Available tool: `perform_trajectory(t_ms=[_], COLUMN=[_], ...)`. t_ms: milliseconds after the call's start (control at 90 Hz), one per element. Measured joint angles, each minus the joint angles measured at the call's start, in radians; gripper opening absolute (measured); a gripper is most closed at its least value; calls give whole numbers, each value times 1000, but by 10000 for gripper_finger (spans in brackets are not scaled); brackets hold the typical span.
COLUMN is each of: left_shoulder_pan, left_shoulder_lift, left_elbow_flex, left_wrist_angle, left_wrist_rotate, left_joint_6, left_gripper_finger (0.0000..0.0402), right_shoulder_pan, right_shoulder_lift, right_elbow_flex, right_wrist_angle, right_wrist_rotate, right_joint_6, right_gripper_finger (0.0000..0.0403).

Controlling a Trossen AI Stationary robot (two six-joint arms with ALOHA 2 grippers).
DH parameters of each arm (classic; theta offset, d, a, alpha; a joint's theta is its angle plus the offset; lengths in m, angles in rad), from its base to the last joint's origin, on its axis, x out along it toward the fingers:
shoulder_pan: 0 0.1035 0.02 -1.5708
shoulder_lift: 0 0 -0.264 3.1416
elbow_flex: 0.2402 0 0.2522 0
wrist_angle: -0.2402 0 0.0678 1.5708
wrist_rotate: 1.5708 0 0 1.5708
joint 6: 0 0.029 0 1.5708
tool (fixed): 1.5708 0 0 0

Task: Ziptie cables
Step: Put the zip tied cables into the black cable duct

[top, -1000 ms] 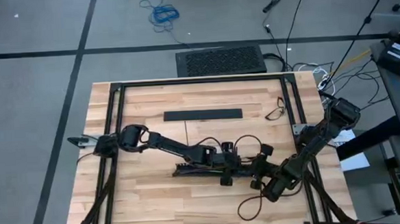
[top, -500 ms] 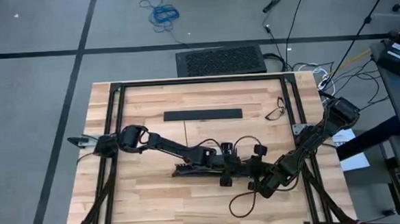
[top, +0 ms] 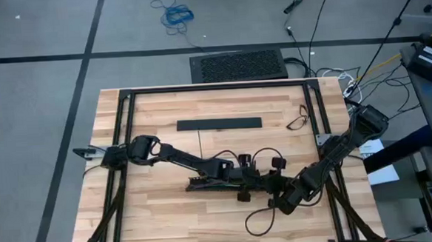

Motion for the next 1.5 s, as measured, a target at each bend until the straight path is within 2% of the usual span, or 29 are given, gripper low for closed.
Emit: perform_trajectory(t_ms=[167,356,622,833,1189,1500], left_shoulder_pan=[-5,-13,-36,-53,-64,-68], left_shoulder_lift=[0,-1,-2,-2,-1,-1], left_elbow_flex=[0,1,1,0,-3,-3], left_wrist_angle=[-4,-25,-27,-28,-34,-28], left_wrist_rotate=[-13,-40,-83,-127,-153,-159], left_joint_6=[0,1,98,171,206,225], left_gripper_finger=[4,4,3,3,3,3], right_shoulder_pan=[-37,-48,-71,-98,-149,-162], right_shoulder_lift=[0,0,0,0,-3,-4], right_elbow_flex=[0,0,0,0,0,0], right_wrist_angle=[8,8,-3,41,61,70], right_wrist_rotate=[-10,-31,-35,-88,-88,-163], right_joint_6=[-20,-50,-79,-146,-262,-275], right_gripper_finger=[81,7,1,1,0,0])
